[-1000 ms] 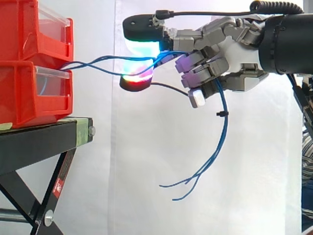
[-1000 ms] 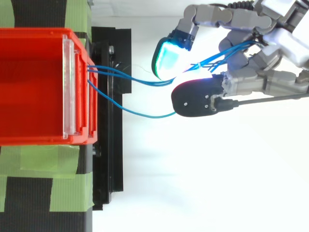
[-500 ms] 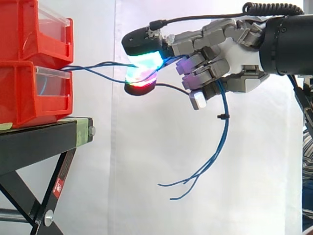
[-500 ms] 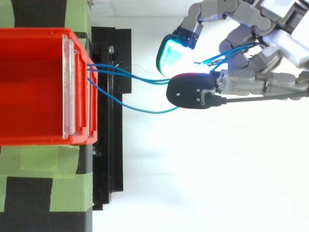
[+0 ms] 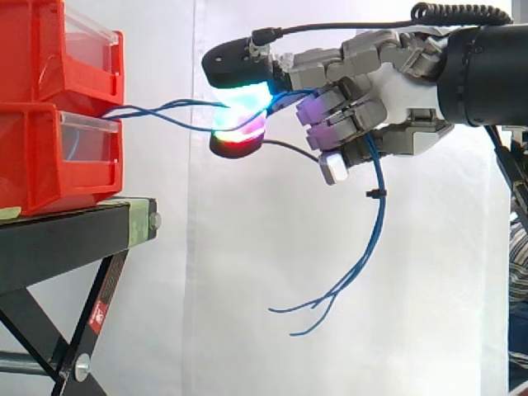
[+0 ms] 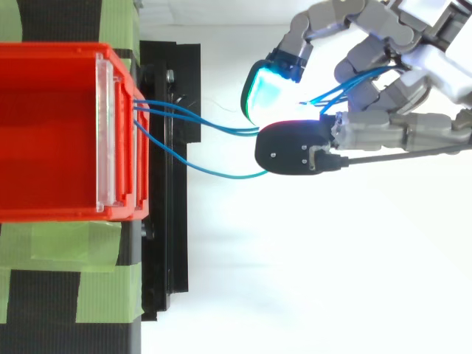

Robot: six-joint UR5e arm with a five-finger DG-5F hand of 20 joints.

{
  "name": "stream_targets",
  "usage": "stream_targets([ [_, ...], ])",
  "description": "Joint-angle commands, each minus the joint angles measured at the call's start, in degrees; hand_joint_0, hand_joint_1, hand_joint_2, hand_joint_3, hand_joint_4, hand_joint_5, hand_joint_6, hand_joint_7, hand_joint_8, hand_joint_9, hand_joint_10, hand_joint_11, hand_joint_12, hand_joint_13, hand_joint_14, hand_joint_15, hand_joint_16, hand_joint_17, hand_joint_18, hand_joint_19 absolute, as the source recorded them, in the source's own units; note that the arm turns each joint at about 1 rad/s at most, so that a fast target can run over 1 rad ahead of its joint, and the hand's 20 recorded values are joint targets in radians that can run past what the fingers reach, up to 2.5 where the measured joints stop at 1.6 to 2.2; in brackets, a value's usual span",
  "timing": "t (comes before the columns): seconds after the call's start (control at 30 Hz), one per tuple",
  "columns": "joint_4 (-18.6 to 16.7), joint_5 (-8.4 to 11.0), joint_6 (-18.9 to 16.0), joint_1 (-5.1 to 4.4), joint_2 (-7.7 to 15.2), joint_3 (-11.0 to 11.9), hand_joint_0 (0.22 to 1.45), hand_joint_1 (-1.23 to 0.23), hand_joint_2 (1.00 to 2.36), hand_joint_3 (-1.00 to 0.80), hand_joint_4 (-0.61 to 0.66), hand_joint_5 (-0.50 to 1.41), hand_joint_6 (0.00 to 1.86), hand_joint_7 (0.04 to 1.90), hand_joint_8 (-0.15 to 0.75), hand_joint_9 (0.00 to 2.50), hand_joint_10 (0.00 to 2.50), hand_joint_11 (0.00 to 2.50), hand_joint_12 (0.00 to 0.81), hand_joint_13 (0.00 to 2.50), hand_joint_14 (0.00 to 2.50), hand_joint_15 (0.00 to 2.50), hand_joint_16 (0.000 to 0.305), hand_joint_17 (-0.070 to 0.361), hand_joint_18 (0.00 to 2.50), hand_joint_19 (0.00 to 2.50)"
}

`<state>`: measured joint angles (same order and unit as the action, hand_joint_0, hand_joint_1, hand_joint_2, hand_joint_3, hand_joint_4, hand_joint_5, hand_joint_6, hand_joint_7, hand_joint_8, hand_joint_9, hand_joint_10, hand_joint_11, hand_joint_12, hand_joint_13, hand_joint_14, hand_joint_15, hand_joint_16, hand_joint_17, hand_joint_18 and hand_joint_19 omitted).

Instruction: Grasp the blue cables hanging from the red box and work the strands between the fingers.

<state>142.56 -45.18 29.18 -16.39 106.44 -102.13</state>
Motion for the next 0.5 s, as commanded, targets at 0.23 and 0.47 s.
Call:
stream_targets([
  [0.23,0.09,0.00,0.00,-0.31,0.00,0.00,0.84,-0.53,1.59,-0.18,0.31,0.67,0.02,1.27,0.532,1.78,2.50,2.50,0.684,1.96,2.50,1.71,0.243,0.182,2.50,0.60],
  [0.47,0.18,-0.09,-0.27,-0.31,0.00,0.00,1.24,-0.66,1.00,0.18,0.11,0.53,0.53,1.39,0.532,1.78,2.50,2.50,0.684,1.96,2.50,1.71,0.243,0.182,2.50,0.60],
])
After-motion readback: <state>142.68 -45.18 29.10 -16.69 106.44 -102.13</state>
